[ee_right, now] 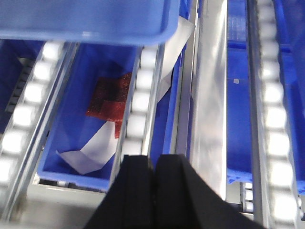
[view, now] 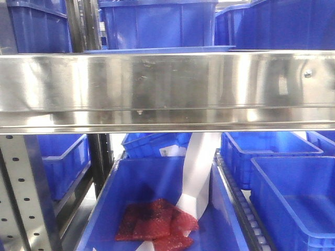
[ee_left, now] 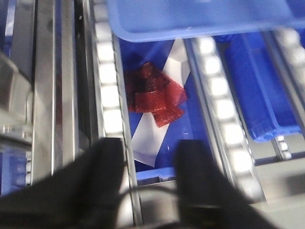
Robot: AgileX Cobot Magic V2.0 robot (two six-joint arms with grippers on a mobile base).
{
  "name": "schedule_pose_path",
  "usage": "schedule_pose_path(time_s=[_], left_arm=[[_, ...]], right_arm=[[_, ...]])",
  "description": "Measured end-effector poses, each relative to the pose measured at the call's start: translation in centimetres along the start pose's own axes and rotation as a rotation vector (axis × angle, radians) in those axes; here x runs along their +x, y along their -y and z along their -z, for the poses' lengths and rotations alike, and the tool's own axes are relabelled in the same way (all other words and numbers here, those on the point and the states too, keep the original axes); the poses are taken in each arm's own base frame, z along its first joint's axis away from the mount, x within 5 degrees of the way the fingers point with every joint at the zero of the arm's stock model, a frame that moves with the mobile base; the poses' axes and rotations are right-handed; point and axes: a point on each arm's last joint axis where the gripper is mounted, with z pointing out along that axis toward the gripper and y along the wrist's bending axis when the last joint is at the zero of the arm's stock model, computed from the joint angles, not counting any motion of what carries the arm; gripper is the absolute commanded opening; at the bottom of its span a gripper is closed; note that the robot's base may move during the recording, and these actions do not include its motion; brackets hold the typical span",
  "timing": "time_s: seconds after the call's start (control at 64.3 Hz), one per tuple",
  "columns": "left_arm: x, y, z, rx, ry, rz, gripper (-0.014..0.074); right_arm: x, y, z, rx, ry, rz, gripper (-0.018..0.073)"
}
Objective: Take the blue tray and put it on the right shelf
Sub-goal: 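Open both grippers to release the tray on the shelf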
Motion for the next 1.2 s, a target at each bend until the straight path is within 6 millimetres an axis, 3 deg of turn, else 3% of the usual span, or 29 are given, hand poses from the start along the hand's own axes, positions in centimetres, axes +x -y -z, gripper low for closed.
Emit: schedule_pose_path(time_s=[0.109,0.295,0.466,0.684,0.824,0.948,1.197], left_arm=[[3.2,-0.1,2.4,0.024,0.053,-0.016,-0.0048],[10.2,-1.7,5.2,0.046,0.155,-0.015,-0.0048],[17.0,-3.2,6.3,0.069,0.262,-0.015,-0.0048],[23.7,-4.6,7.1,0.104,0.424,-0.015,-0.0048],[25.8,-5.2,8.2,0.117,0.551,-0.025,-0.0048],[26.6,-5.4,9.3,0.130,0.630,-0.027,-0.0048],[26.7,-5.4,9.6,0.134,0.655,-0.028,-0.0048]], right_arm=[[2.9,1.0,2.2,-0.011,0.035,0.004,0.0056],[9.6,3.0,3.8,-0.023,0.093,0.025,0.0056],[16.2,4.9,4.3,-0.041,0.175,0.050,0.0056],[21.8,6.6,5.6,-0.064,0.350,0.094,0.0056],[23.7,7.3,7.3,-0.077,0.510,0.124,0.0056],[24.1,7.6,8.9,-0.095,0.629,0.134,0.0056],[24.0,7.5,9.1,-0.098,0.657,0.141,0.0056]])
